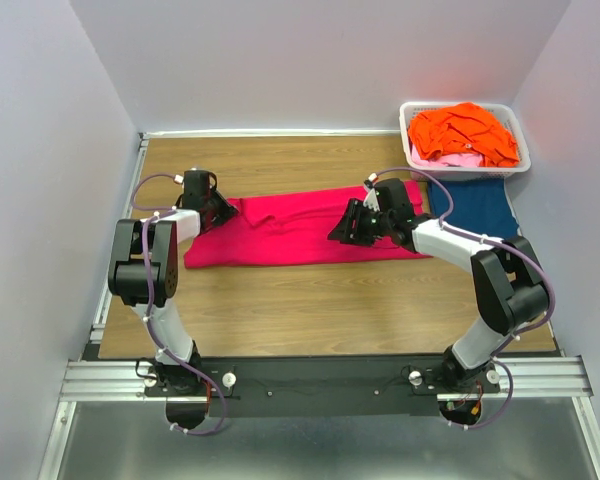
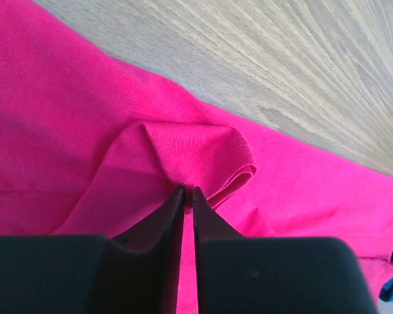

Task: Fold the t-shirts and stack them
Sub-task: Fold the tshirt

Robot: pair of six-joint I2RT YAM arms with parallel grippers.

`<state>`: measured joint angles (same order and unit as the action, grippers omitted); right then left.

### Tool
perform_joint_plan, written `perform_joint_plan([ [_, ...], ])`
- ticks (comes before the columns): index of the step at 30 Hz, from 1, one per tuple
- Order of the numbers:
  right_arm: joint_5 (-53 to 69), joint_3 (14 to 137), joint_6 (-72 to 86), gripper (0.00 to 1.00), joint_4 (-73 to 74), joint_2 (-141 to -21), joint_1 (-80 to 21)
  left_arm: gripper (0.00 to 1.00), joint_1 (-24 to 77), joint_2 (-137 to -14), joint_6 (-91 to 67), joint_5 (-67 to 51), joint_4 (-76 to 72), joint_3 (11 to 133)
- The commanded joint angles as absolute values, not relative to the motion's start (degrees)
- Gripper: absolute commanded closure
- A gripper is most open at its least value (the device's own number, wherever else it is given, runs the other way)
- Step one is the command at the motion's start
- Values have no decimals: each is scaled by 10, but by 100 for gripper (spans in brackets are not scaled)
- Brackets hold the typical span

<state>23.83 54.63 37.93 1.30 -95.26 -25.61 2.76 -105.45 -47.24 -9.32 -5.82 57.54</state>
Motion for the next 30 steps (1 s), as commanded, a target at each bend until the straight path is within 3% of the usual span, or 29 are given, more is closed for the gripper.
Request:
perform_joint_plan([
  [1, 251, 564, 381, 44, -10, -968, -266, 92, 29, -1053, -461, -69, -49, 586],
  [4, 242, 595, 394, 44, -25, -986, -281, 100, 29, -1039, -440, -51, -33, 591],
  [15, 164, 736, 453, 43, -60, -1096, -360, 100, 28, -984, -325, 32, 55, 633],
  [30, 47, 852, 579, 50, -84, -1241, -439, 100, 28, -1031, -236, 91, 95, 693],
])
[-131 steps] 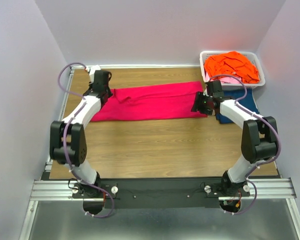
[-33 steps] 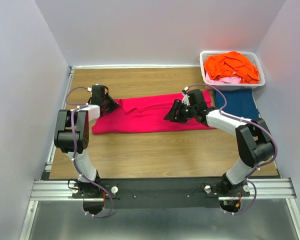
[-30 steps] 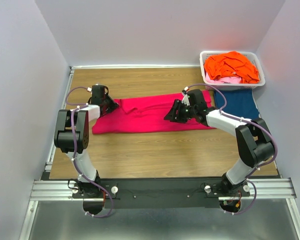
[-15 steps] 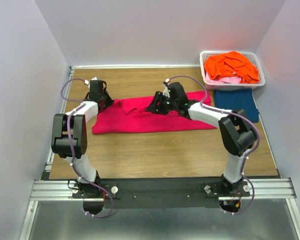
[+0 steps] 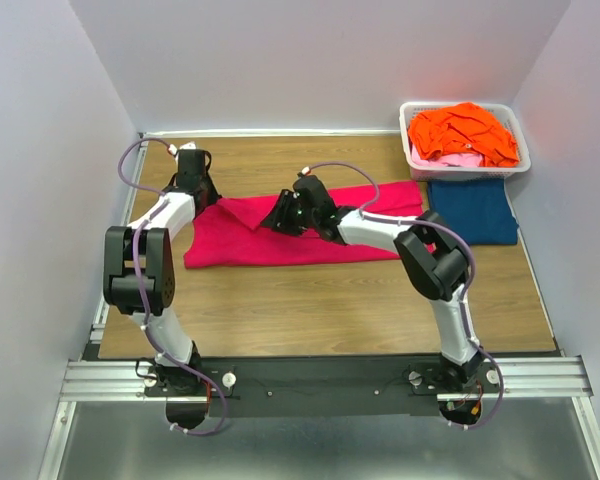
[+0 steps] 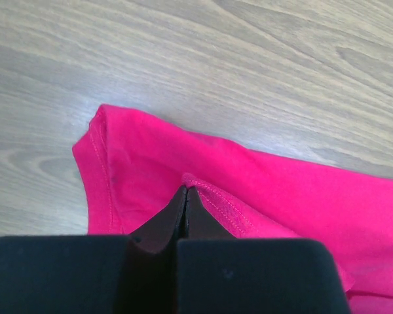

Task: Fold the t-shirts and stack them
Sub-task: Fold the tshirt

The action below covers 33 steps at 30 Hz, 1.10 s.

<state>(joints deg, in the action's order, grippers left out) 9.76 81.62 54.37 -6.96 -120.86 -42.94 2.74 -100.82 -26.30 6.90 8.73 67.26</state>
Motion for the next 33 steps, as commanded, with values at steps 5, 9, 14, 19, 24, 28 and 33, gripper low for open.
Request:
perform_joint_plan([
  [5, 30, 869, 595, 55, -86, -1271, -442, 100, 28, -1045, -239, 66, 90, 702],
  [9, 25, 884, 604, 55, -96, -1290, -442, 100, 28, -1048, -240, 60, 86, 704],
  [14, 33, 910, 613, 55, -102, -1316, -442, 100, 28, -1049, -242, 48, 83, 704],
  [19, 35, 917, 618, 55, -105, -1328, -442, 100, 28, -1048, -242, 47, 84, 704],
  [24, 33, 923, 614, 63, -107, -1328, -442, 100, 28, -1048, -243, 45, 84, 705],
  [28, 20, 917, 602, 80, -107, -1316, -442, 100, 28, -1044, -243, 43, 84, 704],
  [33, 5, 891, 590, 99, -108, -1296, -438, 100, 28, -1035, -243, 42, 84, 701],
])
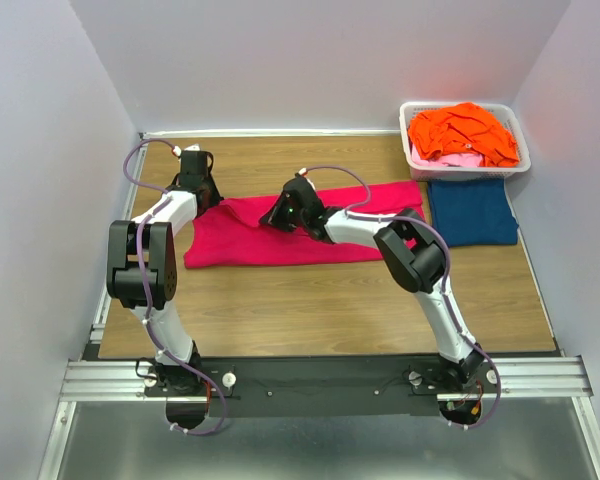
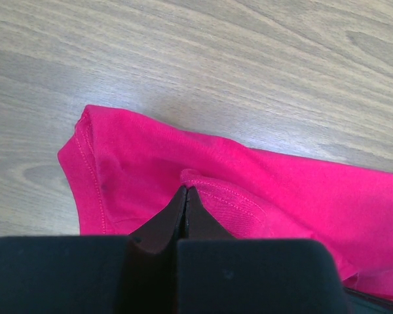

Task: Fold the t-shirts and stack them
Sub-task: Fold the tshirt

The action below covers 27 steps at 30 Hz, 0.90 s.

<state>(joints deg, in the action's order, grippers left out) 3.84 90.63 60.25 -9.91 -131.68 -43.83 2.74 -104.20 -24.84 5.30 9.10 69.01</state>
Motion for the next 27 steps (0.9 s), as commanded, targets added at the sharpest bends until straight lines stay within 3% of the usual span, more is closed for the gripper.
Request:
perform_joint_plan([
  [1, 6, 888, 591, 99, -107, -1294, -436, 100, 28, -1034, -243, 42, 84, 700],
  [27, 21, 827, 529, 99, -105, -1229, -425, 100, 32, -988, -258, 6, 125, 658],
])
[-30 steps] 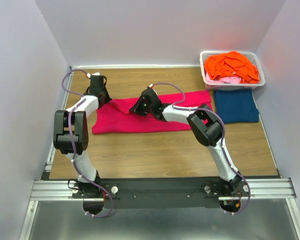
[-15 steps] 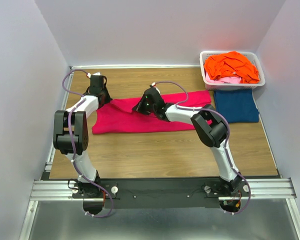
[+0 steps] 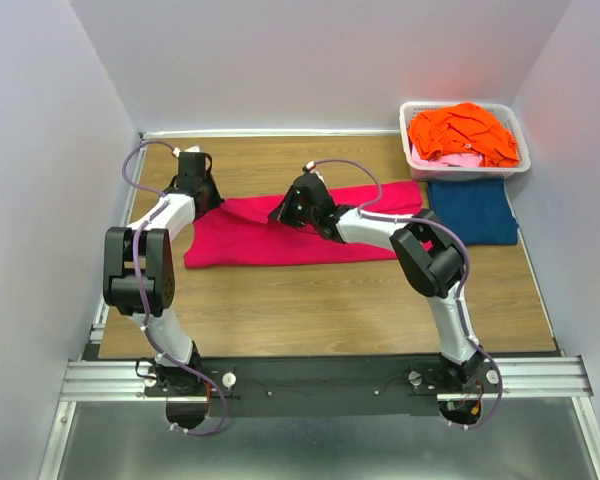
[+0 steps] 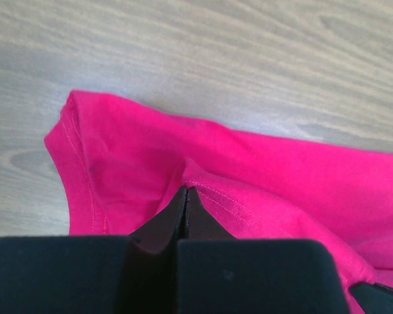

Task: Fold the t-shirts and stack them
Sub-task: Fold the tshirt

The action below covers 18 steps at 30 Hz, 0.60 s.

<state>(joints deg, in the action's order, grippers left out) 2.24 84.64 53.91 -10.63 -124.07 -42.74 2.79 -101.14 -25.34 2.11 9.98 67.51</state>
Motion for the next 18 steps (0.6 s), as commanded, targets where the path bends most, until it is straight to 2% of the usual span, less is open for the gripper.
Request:
perform_joint_plan([
  [1, 21, 823, 529, 99, -106, -1230, -425, 100, 31, -986, -258, 6, 128, 652],
  [18, 15, 831, 486, 99, -98, -1261, -416, 100, 31, -1047, -253, 20, 124, 673],
])
